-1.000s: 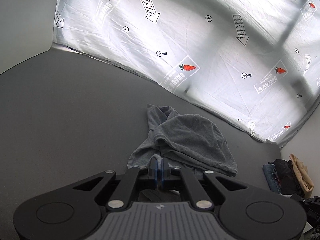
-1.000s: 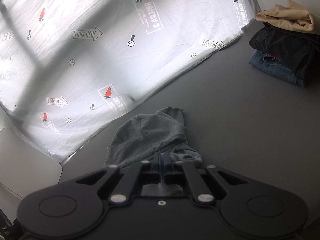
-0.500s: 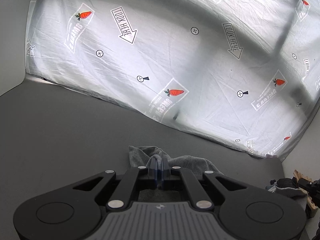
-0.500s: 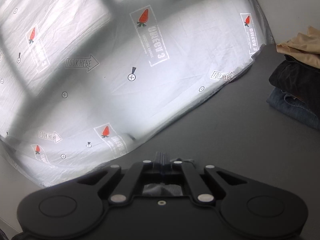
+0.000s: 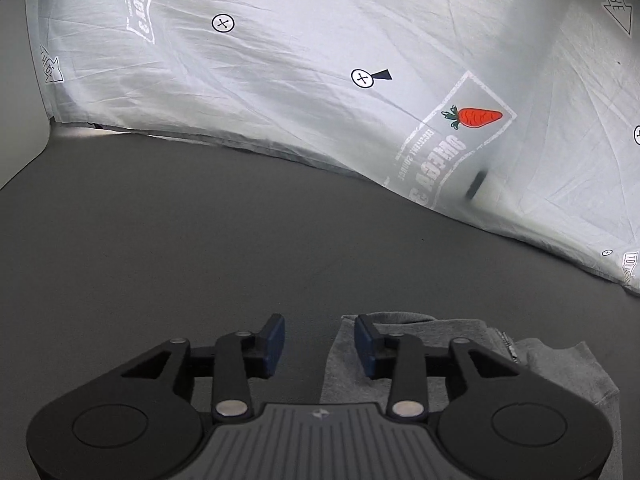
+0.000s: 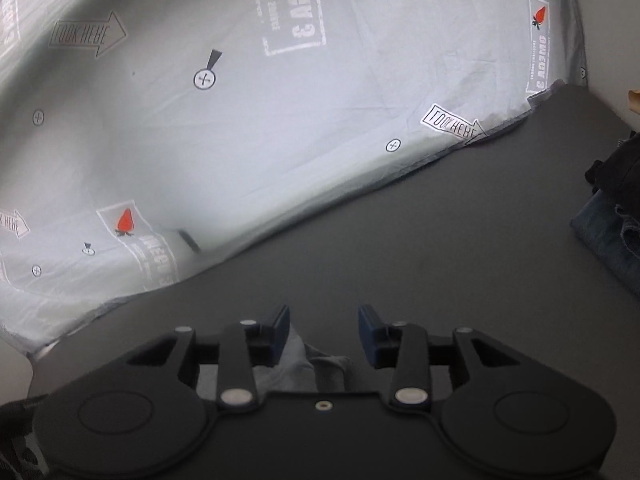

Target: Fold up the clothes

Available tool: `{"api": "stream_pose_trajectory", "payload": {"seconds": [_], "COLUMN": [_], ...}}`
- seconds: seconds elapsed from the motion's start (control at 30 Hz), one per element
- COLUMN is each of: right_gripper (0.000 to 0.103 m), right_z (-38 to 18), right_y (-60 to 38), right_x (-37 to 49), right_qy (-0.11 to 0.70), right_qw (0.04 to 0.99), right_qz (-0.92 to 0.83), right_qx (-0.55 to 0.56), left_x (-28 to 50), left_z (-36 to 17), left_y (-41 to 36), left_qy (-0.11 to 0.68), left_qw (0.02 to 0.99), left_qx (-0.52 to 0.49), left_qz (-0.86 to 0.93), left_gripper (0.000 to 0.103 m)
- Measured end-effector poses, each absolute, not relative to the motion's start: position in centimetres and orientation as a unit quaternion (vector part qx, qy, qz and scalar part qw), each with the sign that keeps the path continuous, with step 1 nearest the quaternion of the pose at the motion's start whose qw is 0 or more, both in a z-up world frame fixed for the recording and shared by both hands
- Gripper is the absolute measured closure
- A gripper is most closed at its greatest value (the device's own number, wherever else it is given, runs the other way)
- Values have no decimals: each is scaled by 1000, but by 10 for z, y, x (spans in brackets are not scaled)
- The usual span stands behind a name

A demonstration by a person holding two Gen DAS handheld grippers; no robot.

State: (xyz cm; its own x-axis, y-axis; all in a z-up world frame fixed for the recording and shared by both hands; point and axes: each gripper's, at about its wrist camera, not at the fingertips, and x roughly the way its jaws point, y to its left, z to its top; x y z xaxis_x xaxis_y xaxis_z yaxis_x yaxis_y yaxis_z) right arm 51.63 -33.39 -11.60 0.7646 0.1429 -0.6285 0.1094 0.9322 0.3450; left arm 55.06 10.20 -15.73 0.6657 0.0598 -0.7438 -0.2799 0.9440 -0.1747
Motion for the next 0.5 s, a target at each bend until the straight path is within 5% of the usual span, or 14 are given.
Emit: {"api": "stream_pose_trajectory", "payload": {"seconds": [0.07,0.5], "right_gripper": [63,48], "right_z": [-137,-193], "right_y": [-330,-286], "right_x": [519,588], "right_qy": [371,412], "right_qw": [912,898], "right_qz": [18,74], "right_qx": [172,134], "left_x": [549,579], "left_z": [-170,-190], "left_y": [106,82], "left_qy": [412,440], "left_qw": [895,892], "left_qx": [-147,-103], "left_qz": [84,21], "left_gripper": [34,27]}}
